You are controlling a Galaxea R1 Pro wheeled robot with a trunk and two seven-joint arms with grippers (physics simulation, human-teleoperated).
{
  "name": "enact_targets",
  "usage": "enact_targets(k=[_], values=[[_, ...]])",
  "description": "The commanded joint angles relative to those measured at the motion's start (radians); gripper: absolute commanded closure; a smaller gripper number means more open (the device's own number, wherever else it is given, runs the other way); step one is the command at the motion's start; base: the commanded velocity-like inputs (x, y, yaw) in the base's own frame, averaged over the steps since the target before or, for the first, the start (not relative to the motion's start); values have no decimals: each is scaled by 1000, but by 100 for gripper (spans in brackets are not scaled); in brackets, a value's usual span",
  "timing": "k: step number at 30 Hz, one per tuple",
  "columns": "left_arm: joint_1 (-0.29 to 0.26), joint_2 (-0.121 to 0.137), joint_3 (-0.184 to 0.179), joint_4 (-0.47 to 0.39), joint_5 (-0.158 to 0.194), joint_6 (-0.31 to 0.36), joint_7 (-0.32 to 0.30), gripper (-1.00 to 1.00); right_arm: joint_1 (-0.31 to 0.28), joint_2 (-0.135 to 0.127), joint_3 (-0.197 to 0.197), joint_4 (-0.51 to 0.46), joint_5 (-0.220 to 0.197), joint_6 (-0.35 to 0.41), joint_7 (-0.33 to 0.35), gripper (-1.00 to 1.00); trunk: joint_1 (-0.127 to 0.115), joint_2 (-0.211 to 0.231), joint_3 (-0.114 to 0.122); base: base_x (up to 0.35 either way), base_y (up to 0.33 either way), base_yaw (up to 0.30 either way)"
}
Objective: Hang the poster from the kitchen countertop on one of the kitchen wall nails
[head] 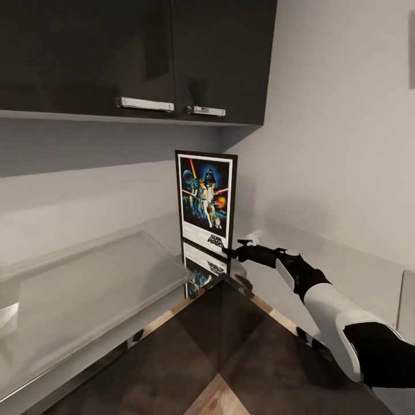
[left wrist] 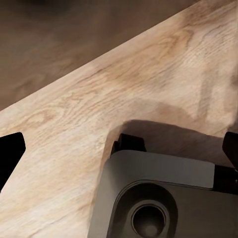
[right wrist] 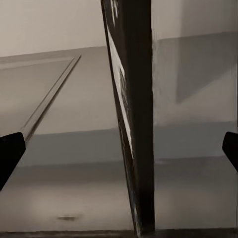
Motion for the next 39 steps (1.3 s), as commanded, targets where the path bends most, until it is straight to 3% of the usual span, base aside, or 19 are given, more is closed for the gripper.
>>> enact_targets(k=[1,39], values=[[0,0,4,-1,10,1,-7,-100,-1,-1,7,0,-10,3,1,-100,0,0,-1,150,0,0],[0,4,7,-1,10,1,-7,-100,-1,-1,7,-3,-11,3,1,-100,0,0,-1,12,11,0]])
